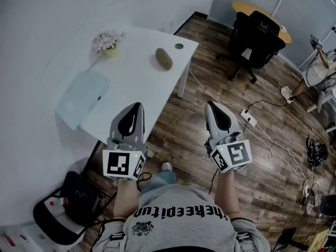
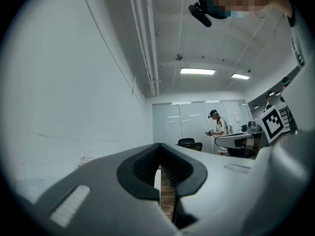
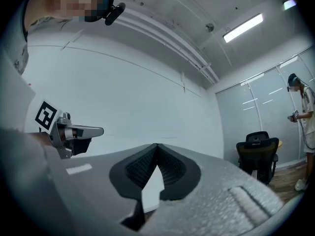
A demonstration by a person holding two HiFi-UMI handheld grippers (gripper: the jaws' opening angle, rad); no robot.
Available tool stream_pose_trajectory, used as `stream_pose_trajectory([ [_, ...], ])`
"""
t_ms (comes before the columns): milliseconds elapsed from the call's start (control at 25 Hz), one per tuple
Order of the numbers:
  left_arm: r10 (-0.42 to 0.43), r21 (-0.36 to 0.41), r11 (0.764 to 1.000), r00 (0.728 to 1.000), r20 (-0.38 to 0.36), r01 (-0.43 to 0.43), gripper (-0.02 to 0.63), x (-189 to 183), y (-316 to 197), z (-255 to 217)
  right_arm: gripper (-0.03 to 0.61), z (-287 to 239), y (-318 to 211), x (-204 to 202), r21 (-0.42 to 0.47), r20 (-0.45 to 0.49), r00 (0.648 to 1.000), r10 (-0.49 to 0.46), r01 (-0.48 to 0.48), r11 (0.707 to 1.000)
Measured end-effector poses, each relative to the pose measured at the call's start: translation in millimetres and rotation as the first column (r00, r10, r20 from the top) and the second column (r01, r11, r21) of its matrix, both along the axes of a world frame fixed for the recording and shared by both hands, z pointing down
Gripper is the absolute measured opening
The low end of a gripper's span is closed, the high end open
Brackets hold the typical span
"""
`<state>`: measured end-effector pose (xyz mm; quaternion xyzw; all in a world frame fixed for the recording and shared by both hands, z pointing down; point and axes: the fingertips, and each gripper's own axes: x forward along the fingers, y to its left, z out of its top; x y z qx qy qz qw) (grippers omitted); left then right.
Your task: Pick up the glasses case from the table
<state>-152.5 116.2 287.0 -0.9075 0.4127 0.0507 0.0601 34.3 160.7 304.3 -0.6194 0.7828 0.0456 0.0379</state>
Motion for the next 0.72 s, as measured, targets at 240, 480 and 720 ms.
stream_pose_trajectory([
  [240,0.0,-0.004,1.0,1.0,0.004,0.0,0.018,1.1,-32.8,-4.7,0.002,3.8,-31.1,0.4,-0.007,0.022,1.0,0.0,0.0,1.0],
  [480,0.015,-0.006,1.0,1.0,0.001,-0.015,0.018,2.7,-61.8,-2.4,0.002,5.5,-57.9,3.2,-0.005,0.049,0.999,0.018,-0.017,1.0],
  [720,0.039,-0.016,0.999,0.999,-0.004,-0.039,0.018,2.1,-78.9,2.4,0.002,5.4,-72.8,-3.9,-0.012,0.051,0.998,0.027,-0.027,1.0],
])
